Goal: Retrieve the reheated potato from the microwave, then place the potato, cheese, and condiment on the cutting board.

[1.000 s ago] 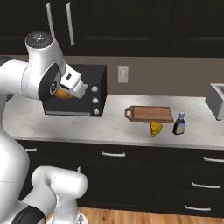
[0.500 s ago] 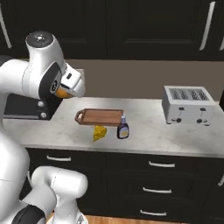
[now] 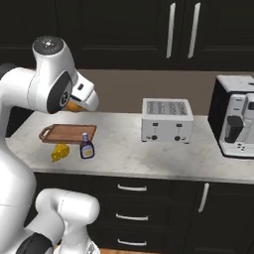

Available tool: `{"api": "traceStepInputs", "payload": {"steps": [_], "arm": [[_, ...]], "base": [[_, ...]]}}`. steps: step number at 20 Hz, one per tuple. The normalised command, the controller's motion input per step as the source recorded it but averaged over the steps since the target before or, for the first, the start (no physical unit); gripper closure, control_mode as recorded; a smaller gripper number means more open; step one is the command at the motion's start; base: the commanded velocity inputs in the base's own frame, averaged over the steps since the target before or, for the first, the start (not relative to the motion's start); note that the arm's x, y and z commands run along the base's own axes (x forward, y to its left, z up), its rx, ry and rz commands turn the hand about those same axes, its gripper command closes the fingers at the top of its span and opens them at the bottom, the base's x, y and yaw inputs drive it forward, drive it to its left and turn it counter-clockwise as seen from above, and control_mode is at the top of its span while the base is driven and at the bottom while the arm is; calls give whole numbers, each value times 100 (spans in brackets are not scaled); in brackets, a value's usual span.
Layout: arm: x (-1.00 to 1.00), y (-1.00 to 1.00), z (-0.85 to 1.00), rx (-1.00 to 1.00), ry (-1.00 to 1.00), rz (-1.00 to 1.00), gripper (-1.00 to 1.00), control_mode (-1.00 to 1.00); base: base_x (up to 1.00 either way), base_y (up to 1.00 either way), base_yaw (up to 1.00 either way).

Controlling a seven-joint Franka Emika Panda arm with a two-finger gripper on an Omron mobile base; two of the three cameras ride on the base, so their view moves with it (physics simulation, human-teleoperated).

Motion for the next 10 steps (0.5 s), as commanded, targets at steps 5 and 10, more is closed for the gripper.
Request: {"api": "traceStepInputs", "payload": {"steps": [5,10], "arm": [[0,0,0,0,0,0,100,100],[0,0,0,0,0,0,100,100]], "base": [[10,10,0],[0,36,0]]}}
